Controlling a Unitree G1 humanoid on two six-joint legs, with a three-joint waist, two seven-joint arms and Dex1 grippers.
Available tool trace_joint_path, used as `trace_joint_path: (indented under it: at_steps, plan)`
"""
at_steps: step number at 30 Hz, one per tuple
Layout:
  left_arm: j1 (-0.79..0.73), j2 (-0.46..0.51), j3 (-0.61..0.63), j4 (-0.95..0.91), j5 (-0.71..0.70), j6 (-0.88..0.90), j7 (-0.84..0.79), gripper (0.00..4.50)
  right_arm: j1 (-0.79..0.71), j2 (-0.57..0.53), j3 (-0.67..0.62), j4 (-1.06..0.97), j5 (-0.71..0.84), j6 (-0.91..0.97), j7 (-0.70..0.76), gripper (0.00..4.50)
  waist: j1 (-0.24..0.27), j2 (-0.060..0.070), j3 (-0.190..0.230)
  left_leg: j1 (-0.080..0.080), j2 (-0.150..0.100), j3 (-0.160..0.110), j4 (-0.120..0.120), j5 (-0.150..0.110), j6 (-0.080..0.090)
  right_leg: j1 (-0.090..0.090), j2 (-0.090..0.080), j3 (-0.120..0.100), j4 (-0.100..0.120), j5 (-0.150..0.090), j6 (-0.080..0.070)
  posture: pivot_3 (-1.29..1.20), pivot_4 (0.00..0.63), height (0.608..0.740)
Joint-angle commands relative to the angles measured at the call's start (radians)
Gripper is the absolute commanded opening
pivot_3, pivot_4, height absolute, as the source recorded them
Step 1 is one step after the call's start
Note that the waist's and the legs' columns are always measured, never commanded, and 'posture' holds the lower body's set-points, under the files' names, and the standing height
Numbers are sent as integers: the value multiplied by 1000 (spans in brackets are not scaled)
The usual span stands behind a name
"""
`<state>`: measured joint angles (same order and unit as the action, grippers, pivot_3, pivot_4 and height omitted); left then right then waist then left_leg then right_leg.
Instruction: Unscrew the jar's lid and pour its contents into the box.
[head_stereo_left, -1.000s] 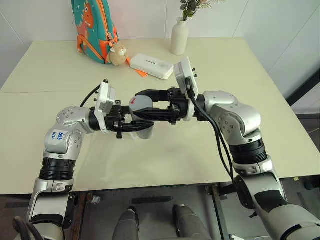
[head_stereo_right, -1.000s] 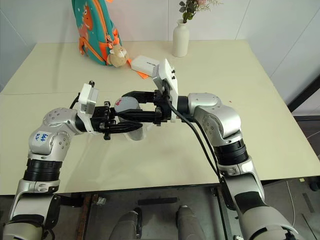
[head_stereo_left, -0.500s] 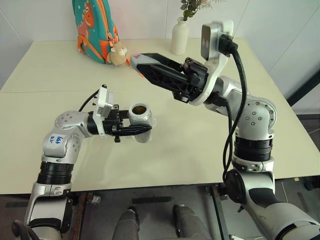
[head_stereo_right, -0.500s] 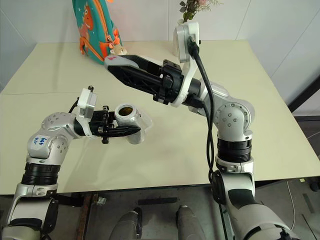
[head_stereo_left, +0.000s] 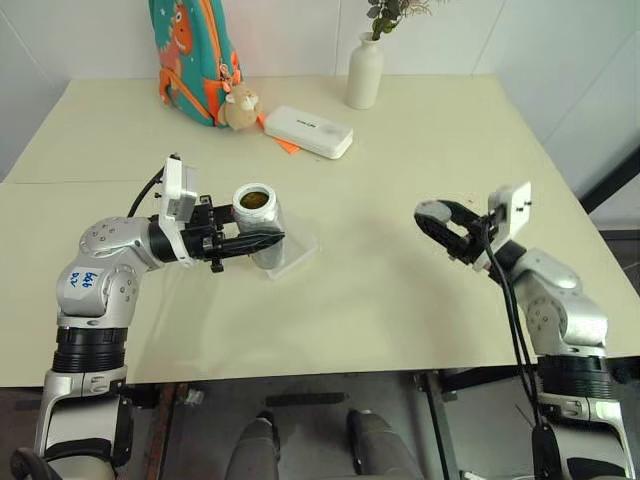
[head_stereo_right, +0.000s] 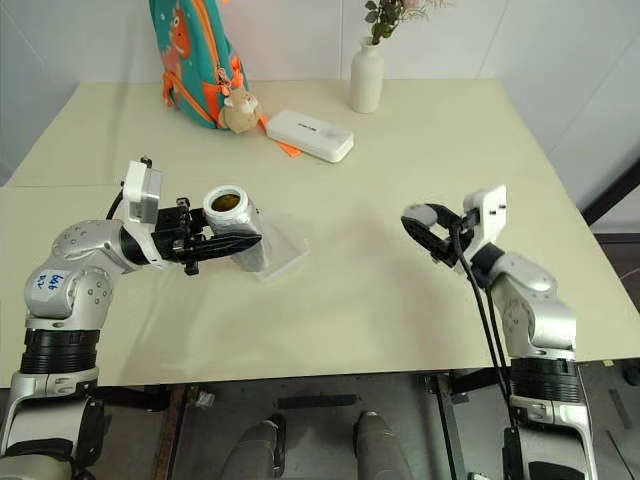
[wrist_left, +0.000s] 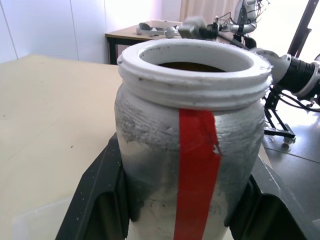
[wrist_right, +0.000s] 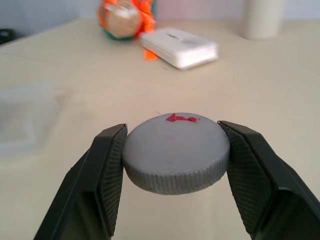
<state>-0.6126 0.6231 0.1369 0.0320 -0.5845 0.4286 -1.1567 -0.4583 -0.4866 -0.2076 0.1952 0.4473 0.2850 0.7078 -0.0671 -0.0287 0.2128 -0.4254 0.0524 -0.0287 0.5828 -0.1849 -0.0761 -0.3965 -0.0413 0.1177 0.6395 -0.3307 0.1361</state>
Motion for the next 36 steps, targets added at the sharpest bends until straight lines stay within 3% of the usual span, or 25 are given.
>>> trace_joint_path:
  at_steps: [1,6,7,11,15,24,28,36]
  plan:
    - [-34,-5,17,11,-23,5,10,1936,8,10,-46,108,-23,-97,-11,2567,0,0,0,0,0,0,1,0,0,0,0,0,1,0,0,0,150,740]
    - [-51,-17,20,25,-28,15,20,1936,-7,2,-37,212,-59,-141,-8,2567,0,0,0,0,0,0,3,0,0,1,0,0,3,0,0,0,150,740]
    - [-55,-20,24,28,-29,17,25,1936,-14,-2,-46,228,-50,-129,-5,3259,0,0,0,0,0,0,3,0,0,1,0,0,3,0,0,0,150,740]
    - [-72,-15,39,47,-28,22,45,1936,-26,-26,-60,198,-40,-132,14,4488,-1,0,0,1,0,0,5,0,0,1,0,0,5,0,0,0,150,740]
    - [-91,52,14,115,56,-39,17,1936,-26,-57,-48,53,5,-49,59,4488,-4,0,0,1,0,-1,6,0,0,1,0,0,5,0,1,0,150,740]
    - [-260,159,7,454,187,-185,-15,1936,-15,-144,94,-386,124,222,190,4488,-9,1,0,1,0,-1,4,0,0,2,1,0,4,0,1,0,150,740]
    - [-327,152,8,590,240,-269,10,1936,-4,-166,194,-499,114,270,228,4488,0,0,1,1,0,-1,4,0,-1,1,0,-1,4,-1,1,0,150,740]
    - [-330,108,-22,647,362,-432,129,1936,-34,-118,216,-545,127,275,184,4488,15,0,1,0,0,-1,5,0,-1,1,0,-1,4,-1,1,0,150,740]
